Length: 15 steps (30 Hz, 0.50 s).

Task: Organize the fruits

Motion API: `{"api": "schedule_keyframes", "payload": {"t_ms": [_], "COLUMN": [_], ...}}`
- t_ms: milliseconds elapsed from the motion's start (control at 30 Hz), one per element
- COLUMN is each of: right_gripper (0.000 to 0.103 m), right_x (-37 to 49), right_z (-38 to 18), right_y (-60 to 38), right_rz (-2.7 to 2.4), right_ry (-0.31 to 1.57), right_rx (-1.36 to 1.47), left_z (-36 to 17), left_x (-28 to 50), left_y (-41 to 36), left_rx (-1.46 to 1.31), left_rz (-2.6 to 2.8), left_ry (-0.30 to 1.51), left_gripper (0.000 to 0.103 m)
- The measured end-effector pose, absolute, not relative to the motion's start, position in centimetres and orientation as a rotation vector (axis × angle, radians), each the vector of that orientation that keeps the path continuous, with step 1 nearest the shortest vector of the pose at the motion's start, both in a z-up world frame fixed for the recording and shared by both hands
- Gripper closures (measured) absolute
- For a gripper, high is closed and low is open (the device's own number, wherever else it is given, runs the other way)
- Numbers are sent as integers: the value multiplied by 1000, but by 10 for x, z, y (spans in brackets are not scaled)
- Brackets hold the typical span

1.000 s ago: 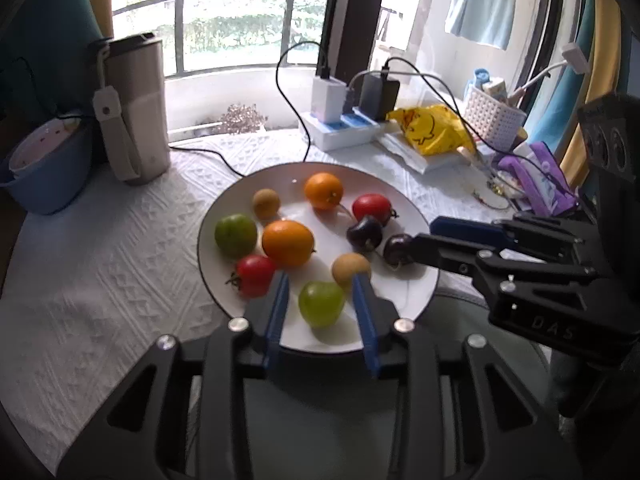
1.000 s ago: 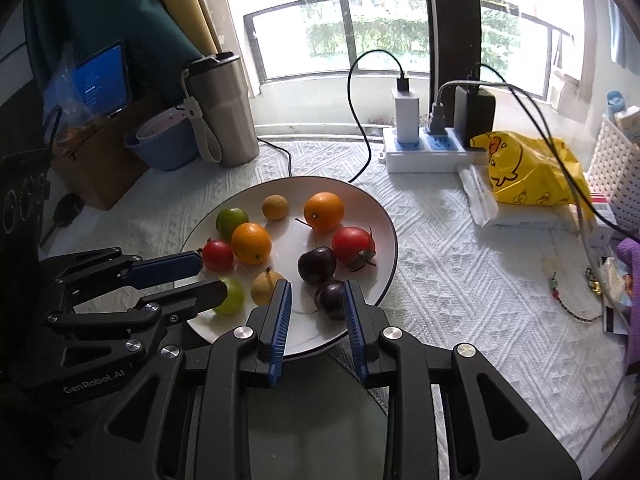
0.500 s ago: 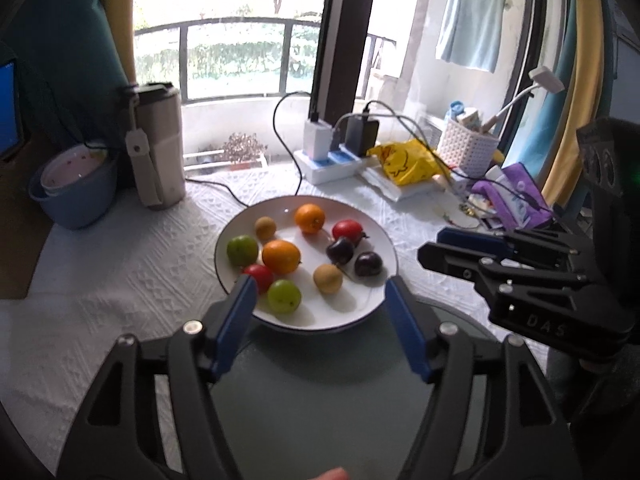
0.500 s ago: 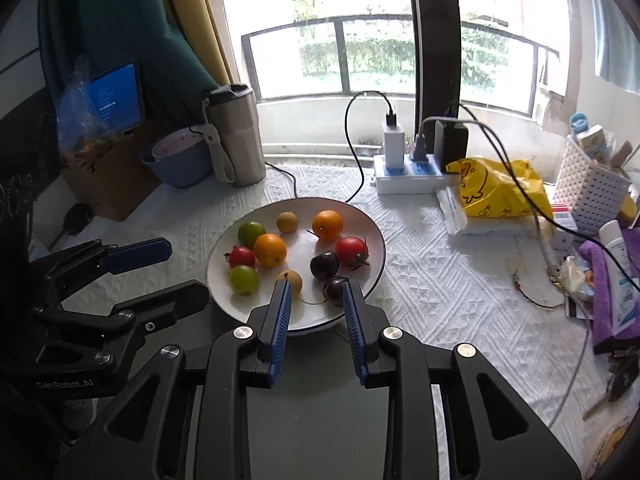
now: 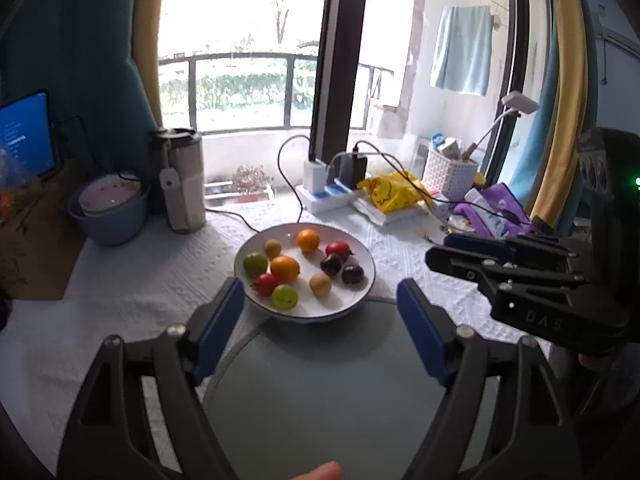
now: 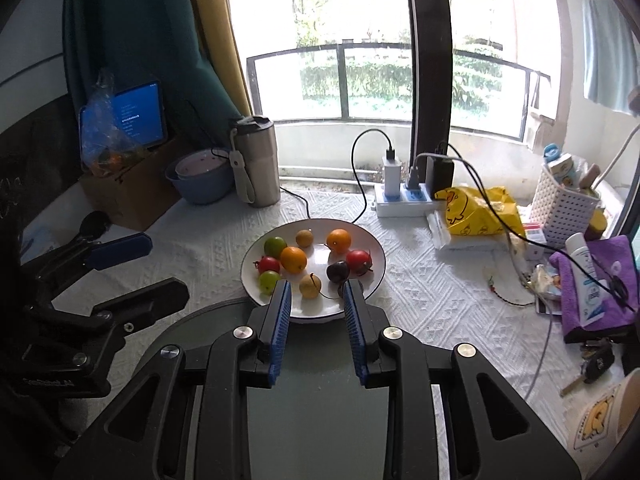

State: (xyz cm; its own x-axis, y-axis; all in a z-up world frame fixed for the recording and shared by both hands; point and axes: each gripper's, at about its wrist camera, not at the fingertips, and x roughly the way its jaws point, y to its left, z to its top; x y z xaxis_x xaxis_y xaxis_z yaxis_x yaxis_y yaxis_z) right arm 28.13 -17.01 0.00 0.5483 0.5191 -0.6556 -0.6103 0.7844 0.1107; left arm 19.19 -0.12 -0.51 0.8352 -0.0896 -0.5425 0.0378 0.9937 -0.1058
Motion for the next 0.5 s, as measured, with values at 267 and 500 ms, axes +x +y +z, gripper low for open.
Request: {"api": "schedule_keyframes", "payload": {"t_ms": [267, 500], "right_gripper": [57, 36], "right_x": [246, 214], "right_z": [27, 55], "right_y": [-181, -192], "right_rz": [655, 640], "right_ry": [671, 599], "right_rx": [-134, -117], "left_z": [22, 41], "left_x": [149, 115], "left_y": [-1, -4], "left_rx": [-108, -97], "left_rz": [-33, -19], "left_ry": [482, 413], "left_gripper": [20, 20]}}
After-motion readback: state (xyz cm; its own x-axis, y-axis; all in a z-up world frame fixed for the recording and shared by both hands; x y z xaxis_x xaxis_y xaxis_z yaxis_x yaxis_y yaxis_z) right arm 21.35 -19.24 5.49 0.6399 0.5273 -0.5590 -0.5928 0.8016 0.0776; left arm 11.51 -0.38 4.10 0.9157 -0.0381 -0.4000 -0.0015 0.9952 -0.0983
